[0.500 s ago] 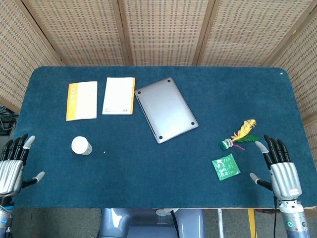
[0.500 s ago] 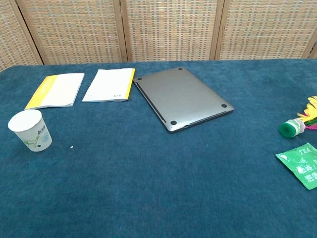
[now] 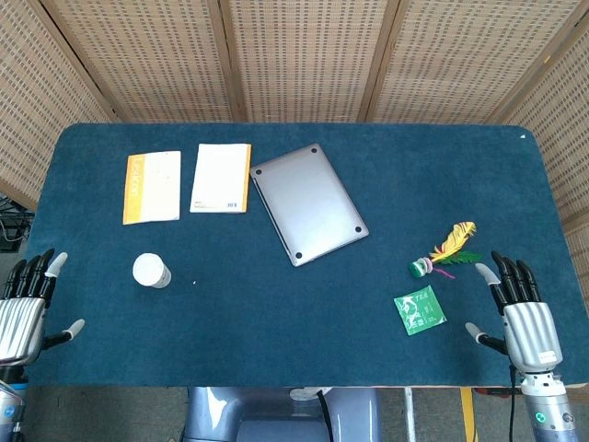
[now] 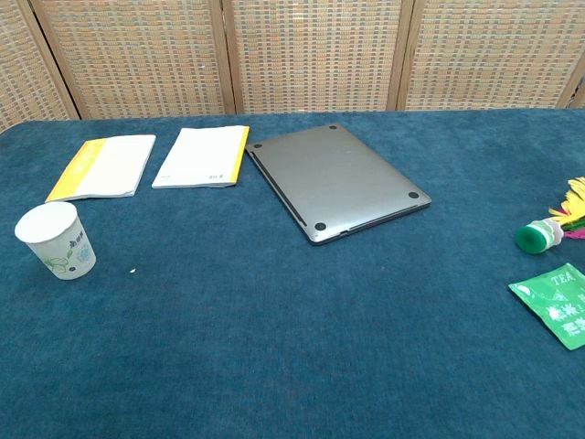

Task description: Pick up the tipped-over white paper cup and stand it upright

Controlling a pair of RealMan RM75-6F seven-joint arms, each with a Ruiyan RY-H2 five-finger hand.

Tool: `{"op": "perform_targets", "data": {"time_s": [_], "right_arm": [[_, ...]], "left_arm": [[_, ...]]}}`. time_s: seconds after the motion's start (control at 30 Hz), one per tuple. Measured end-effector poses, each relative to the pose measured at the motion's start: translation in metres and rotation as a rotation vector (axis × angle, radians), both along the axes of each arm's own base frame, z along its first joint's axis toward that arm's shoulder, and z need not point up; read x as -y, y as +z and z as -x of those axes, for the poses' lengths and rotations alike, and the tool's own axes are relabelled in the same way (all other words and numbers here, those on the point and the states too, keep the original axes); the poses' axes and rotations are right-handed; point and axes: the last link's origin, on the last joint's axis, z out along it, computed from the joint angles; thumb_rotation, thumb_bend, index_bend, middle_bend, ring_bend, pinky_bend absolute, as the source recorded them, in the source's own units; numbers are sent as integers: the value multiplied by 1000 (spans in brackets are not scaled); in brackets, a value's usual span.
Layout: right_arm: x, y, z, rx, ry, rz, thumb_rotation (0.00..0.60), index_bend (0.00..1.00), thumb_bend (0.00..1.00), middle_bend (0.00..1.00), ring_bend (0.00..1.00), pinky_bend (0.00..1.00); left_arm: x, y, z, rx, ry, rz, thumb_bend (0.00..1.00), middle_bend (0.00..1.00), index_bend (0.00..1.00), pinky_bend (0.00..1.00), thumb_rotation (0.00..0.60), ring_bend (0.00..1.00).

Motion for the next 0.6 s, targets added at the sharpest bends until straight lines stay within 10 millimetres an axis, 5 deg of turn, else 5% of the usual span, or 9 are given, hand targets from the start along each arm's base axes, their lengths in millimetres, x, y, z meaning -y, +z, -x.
{"op": "perform_targets", "data": {"time_s": [0.6], "right_arm": [[-1, 0, -1, 13, 3, -7, 600, 0, 127, 0, 0, 0]], "left_arm": [[-27, -9, -2, -12, 39, 84, 176, 0, 27, 0, 600, 0]]}}
